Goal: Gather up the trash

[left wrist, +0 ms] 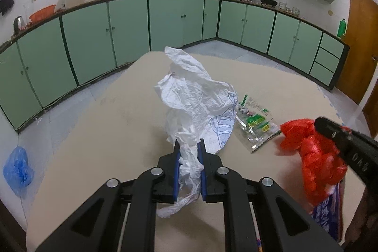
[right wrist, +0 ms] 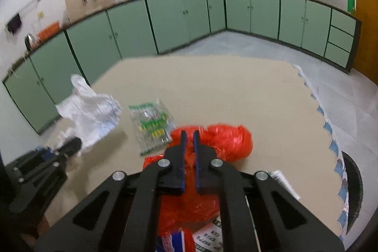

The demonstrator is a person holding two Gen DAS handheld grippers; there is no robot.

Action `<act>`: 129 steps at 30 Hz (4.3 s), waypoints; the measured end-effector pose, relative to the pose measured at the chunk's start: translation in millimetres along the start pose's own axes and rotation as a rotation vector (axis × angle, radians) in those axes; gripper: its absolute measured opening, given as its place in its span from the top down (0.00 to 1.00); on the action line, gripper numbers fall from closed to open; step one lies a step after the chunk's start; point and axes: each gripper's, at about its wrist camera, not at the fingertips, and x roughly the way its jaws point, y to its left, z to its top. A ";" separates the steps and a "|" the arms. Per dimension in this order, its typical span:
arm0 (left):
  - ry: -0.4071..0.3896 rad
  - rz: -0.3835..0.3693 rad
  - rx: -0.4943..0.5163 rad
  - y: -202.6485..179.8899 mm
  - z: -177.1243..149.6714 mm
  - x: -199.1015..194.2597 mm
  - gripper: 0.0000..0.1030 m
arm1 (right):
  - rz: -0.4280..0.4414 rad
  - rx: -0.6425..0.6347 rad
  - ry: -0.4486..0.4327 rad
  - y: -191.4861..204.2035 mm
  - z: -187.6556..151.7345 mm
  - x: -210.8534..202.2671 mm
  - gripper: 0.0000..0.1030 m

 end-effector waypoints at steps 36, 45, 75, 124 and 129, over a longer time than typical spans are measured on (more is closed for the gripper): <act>0.012 -0.109 0.066 -42.6 -29.8 -47.5 0.87 | 0.034 0.007 -0.090 -37.5 -17.1 -60.1 0.49; -0.008 -0.101 0.063 -36.4 -30.9 -60.4 0.87 | 0.007 -0.003 -0.060 -43.1 -47.8 -88.8 0.34; 0.049 -0.122 0.116 -65.0 -70.4 -55.0 0.87 | -0.021 0.038 -0.004 -54.6 -83.0 -86.5 0.97; -0.039 -0.539 0.377 -332.2 -42.7 -83.3 0.87 | -0.394 0.197 -0.182 -275.7 -91.8 -215.1 0.98; 0.015 -0.542 0.426 -368.2 -50.9 -55.4 0.87 | -0.417 0.229 -0.144 -304.8 -105.6 -194.1 0.98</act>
